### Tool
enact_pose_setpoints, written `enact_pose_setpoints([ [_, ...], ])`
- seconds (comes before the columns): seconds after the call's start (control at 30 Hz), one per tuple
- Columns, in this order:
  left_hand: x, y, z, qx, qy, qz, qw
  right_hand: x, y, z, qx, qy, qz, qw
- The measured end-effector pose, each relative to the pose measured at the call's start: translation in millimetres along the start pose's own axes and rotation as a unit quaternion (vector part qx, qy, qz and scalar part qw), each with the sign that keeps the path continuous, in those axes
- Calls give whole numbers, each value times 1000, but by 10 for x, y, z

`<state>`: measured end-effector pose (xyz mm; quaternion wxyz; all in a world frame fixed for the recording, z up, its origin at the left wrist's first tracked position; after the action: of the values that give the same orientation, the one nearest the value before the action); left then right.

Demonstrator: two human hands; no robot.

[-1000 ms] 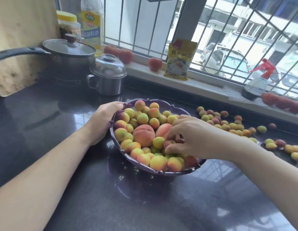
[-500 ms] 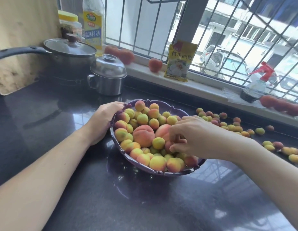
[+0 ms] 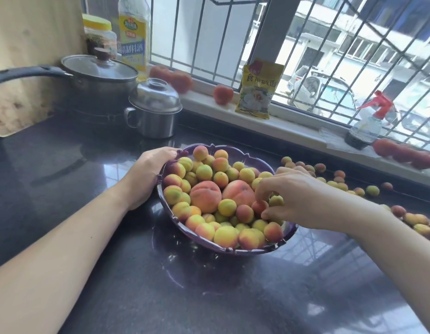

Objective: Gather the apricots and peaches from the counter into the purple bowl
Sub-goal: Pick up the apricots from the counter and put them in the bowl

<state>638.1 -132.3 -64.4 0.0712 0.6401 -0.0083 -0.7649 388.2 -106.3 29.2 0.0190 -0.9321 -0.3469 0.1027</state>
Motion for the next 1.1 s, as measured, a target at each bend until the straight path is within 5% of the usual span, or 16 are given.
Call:
enact_pose_setpoints([
  [0.7,-21,-33,4,16,10,-6,1000,-65,9,62,10,30,22,999],
  [1.1,2,-15,-31,-1,34,-11,999,-86,-64,-21,-52,117,16,992],
])
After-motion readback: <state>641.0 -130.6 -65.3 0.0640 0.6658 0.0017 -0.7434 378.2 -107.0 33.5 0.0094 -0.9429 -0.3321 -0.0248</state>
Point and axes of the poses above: each hand's wrist, its own y-axis towards the middle knuckle, its own z-axis out of the palm, x = y × z, the point moved 8 cm from there along y, towards the middle knuckle, and after that the axes turned 3 degrees about -y, right-handed, at the moved point
